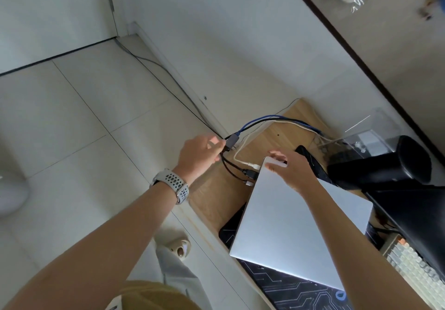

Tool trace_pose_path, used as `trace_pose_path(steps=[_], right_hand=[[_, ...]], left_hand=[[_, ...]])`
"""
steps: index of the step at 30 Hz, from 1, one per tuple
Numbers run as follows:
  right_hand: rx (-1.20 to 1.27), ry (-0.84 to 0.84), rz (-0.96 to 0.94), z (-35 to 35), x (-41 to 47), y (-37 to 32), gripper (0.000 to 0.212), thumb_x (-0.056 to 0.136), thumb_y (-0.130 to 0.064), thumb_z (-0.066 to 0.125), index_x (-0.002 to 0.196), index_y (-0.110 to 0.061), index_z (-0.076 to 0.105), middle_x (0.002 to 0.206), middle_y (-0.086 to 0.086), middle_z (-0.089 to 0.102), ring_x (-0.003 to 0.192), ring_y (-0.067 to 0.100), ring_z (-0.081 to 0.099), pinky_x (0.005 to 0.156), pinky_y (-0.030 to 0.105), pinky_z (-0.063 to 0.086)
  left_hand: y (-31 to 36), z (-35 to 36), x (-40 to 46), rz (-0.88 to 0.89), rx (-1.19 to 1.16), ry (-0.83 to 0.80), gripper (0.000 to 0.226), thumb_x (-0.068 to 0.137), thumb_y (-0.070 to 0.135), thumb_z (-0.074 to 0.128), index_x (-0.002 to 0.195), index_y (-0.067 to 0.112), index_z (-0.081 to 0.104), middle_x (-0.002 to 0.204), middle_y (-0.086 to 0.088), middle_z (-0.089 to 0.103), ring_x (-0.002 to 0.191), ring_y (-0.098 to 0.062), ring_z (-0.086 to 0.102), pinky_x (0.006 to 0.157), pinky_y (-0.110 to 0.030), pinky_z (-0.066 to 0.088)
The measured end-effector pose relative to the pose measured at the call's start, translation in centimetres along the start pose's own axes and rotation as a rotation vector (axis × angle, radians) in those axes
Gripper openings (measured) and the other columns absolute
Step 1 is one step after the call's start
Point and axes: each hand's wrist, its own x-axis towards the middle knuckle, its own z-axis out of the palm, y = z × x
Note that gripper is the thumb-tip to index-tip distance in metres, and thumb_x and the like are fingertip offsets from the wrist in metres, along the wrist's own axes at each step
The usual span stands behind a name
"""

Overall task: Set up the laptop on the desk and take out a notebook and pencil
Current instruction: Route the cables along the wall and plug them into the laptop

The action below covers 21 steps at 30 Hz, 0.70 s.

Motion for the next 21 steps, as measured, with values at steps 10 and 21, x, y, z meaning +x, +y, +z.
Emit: trace_pose_path(steps=[10,21], right_hand=[[-0.006,0.163,-0.128,-6.5,0.2,-2.6,0.043,0.087,-0.026,0.066,0.127,-0.016,0.055,0.129,-0.001,0.057,0.12,0.015,0.05,0.091,0.02,0.03],[-0.07,0.168,-0.168,-7.4,5.5,-4.9,0.04,0.085,-0.028,0.068,0.122,-0.018,0.057,0.119,-0.004,0.057,0.109,0.009,0.051,0.091,0.02,0.034]], left_hand=[[3.9,-2.2,3.5,-0.08,-0.198,0.039,0.058,0.073,0.078,0.033,0.106,0.033,0.047,0.116,0.006,0.042,0.127,-0.027,0.04,0.102,-0.053,0.04],[3.9,-3.7,8.4,-0.11,-0.117,-0.003,0.054,0.092,0.061,0.033,0.13,0.026,0.048,0.148,-0.01,0.031,0.138,-0.027,0.016,0.109,-0.046,0.022]])
